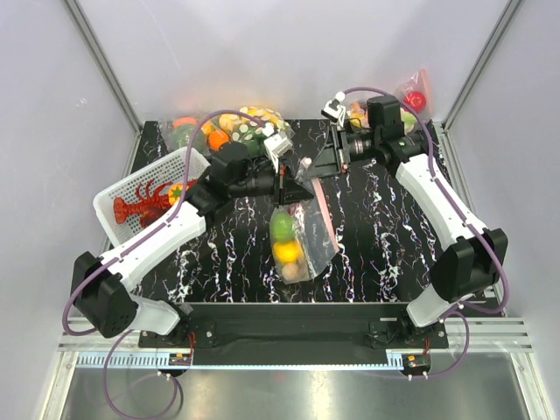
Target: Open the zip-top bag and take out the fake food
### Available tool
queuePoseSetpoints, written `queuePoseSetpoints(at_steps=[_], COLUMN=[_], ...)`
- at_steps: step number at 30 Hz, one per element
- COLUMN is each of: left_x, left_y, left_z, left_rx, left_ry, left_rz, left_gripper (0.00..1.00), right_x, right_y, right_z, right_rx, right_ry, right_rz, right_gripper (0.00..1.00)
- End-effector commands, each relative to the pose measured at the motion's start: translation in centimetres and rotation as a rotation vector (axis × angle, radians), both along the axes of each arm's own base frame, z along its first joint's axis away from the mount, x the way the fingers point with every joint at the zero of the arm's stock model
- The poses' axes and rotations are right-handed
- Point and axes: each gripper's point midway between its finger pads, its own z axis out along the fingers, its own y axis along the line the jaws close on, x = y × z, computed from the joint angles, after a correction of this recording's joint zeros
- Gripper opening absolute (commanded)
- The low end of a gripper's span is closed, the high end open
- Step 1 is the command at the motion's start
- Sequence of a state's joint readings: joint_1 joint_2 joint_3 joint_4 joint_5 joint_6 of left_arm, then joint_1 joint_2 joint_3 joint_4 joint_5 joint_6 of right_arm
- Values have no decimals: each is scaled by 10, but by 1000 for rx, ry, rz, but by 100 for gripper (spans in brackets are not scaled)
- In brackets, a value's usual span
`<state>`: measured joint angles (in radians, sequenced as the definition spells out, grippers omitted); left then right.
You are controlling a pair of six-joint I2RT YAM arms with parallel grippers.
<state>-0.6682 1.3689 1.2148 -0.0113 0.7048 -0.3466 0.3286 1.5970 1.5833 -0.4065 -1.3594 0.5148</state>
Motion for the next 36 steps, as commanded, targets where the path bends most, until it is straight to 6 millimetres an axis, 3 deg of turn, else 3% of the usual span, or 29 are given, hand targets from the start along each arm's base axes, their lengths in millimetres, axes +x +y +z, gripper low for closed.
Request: queuePoseSetpoints(at_steps=[1, 2, 3, 7, 10, 14, 18, 22, 36], left_x=[12, 15, 14, 17, 19, 19, 16, 13, 10], left_y=[7, 6, 5, 5, 6, 8, 10, 9, 7], left_z=[-43, -51, -57, -83, -90, -90, -93, -96, -87], left_rx=[76, 85, 94, 139, 154, 156, 160, 171, 163], left_ry=[47, 56, 67, 92, 95, 94, 92, 90, 61], left_rz=[76, 79, 76, 83, 88, 110, 105, 95, 108], left_gripper=[0, 0, 0, 0, 0, 0, 0, 0, 0], right_x=[0, 4, 5, 14, 23, 39, 53, 58, 57], right_y=[-10, -11, -12, -16, -14, -20, -23, -16, -7], right_z=[-46, -58, -64, -71, -66, -81, -81, -76, -93], right_rx=[-170, -203, -223, -264, -240, -290, -257, -193, -161], right_ry=[14, -2, -3, -47, -87, -111, -136, -95, -8], right_rz=[-64, -79, -88, -180, -233, -333, -390, -374, -283], right_gripper=[42, 47, 62, 69, 70, 70, 70, 68, 63])
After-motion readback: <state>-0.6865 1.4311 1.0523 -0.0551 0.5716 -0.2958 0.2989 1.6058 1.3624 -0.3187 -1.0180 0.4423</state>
